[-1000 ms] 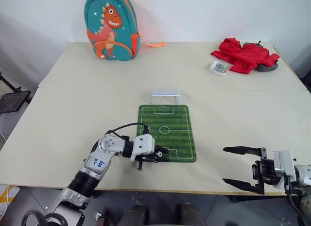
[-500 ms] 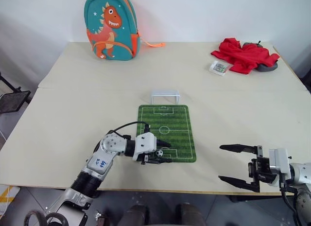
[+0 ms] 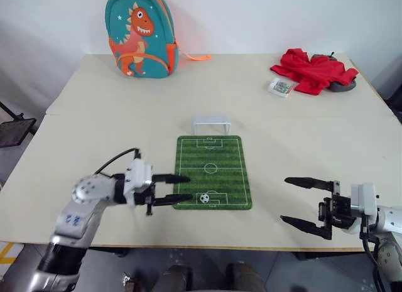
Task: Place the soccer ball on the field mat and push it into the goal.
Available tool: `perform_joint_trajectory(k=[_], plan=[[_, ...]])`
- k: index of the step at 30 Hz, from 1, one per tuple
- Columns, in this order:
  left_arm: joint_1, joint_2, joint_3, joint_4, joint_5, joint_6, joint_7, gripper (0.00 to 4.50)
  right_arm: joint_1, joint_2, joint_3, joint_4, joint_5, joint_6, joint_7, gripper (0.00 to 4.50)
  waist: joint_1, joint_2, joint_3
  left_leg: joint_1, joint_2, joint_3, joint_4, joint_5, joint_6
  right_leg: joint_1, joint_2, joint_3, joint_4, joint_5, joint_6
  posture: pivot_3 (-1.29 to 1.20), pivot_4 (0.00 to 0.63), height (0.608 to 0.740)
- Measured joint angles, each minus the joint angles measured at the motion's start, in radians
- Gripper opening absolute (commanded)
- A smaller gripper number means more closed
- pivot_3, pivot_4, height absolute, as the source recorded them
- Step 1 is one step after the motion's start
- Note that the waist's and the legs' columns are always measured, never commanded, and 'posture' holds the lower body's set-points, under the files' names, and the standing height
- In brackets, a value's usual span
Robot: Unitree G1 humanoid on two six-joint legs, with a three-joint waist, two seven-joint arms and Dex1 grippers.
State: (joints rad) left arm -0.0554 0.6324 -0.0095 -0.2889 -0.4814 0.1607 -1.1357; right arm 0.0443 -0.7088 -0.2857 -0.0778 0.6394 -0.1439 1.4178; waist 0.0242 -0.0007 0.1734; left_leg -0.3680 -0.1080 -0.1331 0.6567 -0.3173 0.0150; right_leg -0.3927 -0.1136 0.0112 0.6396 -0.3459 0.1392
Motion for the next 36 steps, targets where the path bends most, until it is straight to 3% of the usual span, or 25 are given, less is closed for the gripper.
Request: perform_joint_trajectory(k=[3, 10, 16, 31, 36], plan=[[0.095, -0.003, -0.027, -0.024, 0.015, 0.004, 0.019, 0.03, -0.021, 0.000, 0.003, 0.024, -0.008, -0.024, 0.021, 4.50, 0.014, -0.001, 0.000, -0.001, 0.000, -0.003, 0.001, 0.000, 0.000, 0.001, 0.000, -0.003, -0.002, 0.000, 0.000, 0.00, 0.150, 0.740], [0.093, -0.052, -0.133, -0.028, 0.111, -0.038, 0.066, 0.03, -0.028, 0.000, 0.009, 0.058, -0.036, -0.070, 0.059, 4.50, 0.022, 0.000, 0.000, -0.001, 0.000, -0.002, 0.000, 0.000, 0.000, 0.001, 0.000, -0.002, -0.003, 0.000, -0.001, 0.00, 0.150, 0.740], [-0.029, -0.111, -0.198, 0.049, 0.180, -0.040, 0.113, 0.03, -0.007, 0.000, 0.019, 0.060, -0.045, -0.074, 0.069, 4.50, 0.023, 0.000, 0.000, -0.001, 0.000, -0.002, 0.000, 0.000, 0.000, 0.001, 0.001, -0.003, -0.002, 0.000, -0.001, 0.00, 0.150, 0.740], [-0.150, -0.171, -0.218, 0.198, 0.228, -0.062, 0.125, 0.03, 0.027, 0.011, 0.025, 0.036, -0.049, -0.075, 0.033, 4.50, 0.020, 0.000, 0.000, -0.001, 0.000, -0.001, -0.001, 0.000, 0.000, 0.000, 0.001, -0.003, -0.002, 0.000, 0.000, 0.00, 0.150, 0.740], [-0.358, -0.293, -0.204, 0.454, 0.343, -0.149, 0.302, 0.03, 0.011, 0.053, 0.039, 0.030, -0.069, -0.093, -0.019, 4.50, 0.031, -0.001, 0.001, -0.002, -0.001, -0.001, 0.004, 0.000, 0.000, 0.001, 0.002, -0.006, -0.001, 0.001, 0.001, 0.00, 0.150, 0.740]])
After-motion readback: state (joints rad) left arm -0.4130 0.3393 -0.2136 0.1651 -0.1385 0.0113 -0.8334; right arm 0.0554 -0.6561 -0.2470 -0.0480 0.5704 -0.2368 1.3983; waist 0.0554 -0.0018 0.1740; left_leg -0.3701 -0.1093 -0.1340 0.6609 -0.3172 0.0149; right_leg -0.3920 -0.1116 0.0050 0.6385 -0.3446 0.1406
